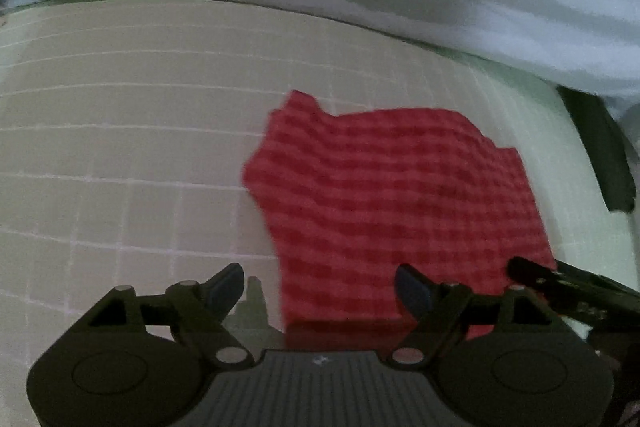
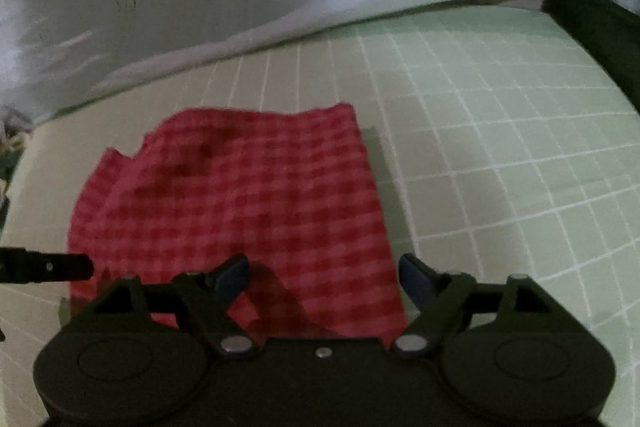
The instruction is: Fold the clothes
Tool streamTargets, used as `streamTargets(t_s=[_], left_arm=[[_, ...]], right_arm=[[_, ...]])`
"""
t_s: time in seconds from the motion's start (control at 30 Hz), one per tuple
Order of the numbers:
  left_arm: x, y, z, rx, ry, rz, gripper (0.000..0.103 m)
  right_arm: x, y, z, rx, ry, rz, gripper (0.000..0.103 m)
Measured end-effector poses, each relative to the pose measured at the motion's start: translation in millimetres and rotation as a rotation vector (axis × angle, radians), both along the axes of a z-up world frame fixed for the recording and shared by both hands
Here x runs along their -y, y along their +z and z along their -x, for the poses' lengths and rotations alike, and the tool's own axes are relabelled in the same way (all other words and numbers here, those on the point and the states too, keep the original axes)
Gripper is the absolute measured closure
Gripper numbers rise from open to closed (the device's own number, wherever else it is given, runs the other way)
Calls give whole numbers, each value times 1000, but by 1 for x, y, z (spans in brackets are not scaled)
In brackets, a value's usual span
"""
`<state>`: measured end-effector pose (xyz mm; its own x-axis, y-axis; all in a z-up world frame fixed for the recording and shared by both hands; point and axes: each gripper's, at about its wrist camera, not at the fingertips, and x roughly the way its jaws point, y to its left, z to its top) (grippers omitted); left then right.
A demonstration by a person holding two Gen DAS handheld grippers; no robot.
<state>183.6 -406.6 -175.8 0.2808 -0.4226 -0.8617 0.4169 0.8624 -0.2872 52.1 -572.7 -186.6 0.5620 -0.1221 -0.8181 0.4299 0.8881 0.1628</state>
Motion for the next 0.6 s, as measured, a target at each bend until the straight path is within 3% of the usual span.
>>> streamTargets(t_s=[0.2,0.33,0.37,0.43,0.5,0.53,0.57,0.6], left_arm=[[20,-16,1,-48,-55,1,22],[31,-16,7,-49,-99,10,33],[34,-15,8,-48,-110,13,36],[39,-14,12,-46,-133,18,71],[45,-13,15,-45,-155,23,91],[47,-13,17,-44,-166,26,91],[50,-12,18,-43,-177,29,92],[53,-12,20,-42,-189,31,94]], right_arm=[[-3,-10,-17,-12,1,-21,11],[-12,-12,-25,-28,-16,-8,12],[-15,-11,-25,-29,-16,-2,17],[-23,-9,-30,-19,-7,-8,30],[-29,-6,-32,-6,30,-77,54],[-32,-4,-33,2,48,-113,62],[-34,-4,-33,14,54,-157,77],[-35,-2,-32,23,45,-178,84]])
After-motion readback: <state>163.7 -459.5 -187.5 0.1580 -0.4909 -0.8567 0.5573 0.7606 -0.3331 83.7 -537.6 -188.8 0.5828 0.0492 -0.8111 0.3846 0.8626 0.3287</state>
